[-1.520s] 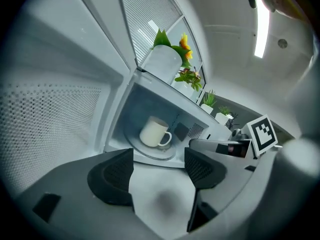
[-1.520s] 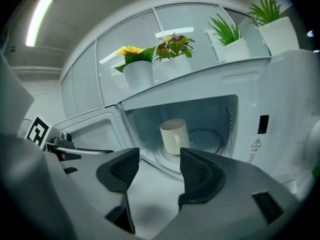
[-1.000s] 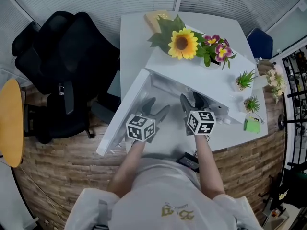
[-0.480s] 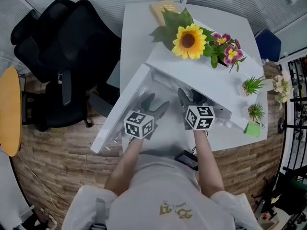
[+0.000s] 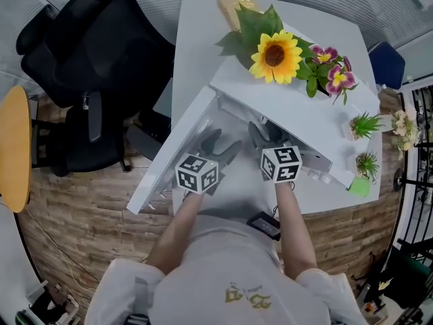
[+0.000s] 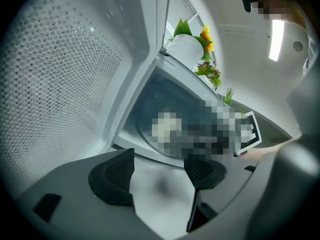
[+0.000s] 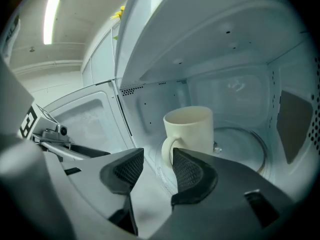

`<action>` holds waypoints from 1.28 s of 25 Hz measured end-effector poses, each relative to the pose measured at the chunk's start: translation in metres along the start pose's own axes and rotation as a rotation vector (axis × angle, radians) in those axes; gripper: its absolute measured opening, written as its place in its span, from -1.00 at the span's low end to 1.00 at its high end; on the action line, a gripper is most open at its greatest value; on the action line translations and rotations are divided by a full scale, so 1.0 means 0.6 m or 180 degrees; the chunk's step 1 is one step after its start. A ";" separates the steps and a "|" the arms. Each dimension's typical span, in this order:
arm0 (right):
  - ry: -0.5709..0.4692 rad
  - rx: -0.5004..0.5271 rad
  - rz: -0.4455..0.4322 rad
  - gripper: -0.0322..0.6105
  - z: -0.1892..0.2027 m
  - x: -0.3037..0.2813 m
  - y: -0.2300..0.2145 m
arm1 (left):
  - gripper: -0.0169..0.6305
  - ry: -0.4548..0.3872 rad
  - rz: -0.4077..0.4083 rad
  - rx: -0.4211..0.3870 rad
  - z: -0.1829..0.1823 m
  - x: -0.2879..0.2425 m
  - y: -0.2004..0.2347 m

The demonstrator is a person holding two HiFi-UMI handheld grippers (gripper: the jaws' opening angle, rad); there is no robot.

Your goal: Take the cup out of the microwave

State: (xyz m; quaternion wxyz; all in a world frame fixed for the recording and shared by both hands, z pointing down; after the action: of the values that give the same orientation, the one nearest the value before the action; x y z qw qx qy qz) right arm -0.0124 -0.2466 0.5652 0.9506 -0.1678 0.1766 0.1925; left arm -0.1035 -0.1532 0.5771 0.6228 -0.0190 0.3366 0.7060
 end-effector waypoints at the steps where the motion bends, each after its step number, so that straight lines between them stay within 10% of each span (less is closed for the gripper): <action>1: 0.0007 0.0017 -0.0005 -0.29 0.000 -0.002 0.000 | 0.01 0.0007 -0.0007 0.0004 0.001 0.000 0.002; 11: 0.0026 0.0351 0.0083 -0.71 -0.009 -0.016 -0.012 | 0.01 0.0020 -0.0022 0.0015 -0.001 -0.009 0.006; 32: -0.0083 0.0666 0.0269 -0.79 -0.030 0.022 0.004 | 0.00 -0.0031 -0.0044 -0.0056 -0.011 0.009 0.008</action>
State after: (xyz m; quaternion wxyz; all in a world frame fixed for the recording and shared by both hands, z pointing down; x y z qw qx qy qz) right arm -0.0066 -0.2474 0.5432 0.9561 -0.0575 0.1902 0.2152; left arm -0.1116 -0.1520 0.5716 0.6291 -0.0234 0.3272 0.7047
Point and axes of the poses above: the fingertips, and each gripper's own axes: x backward along the fingers, y to its left, z out of its underside, the point moved 4 cm from there along x, backward along the fingers, and after that the axes turned 11 degrees about -z, right-handed, at the moved point
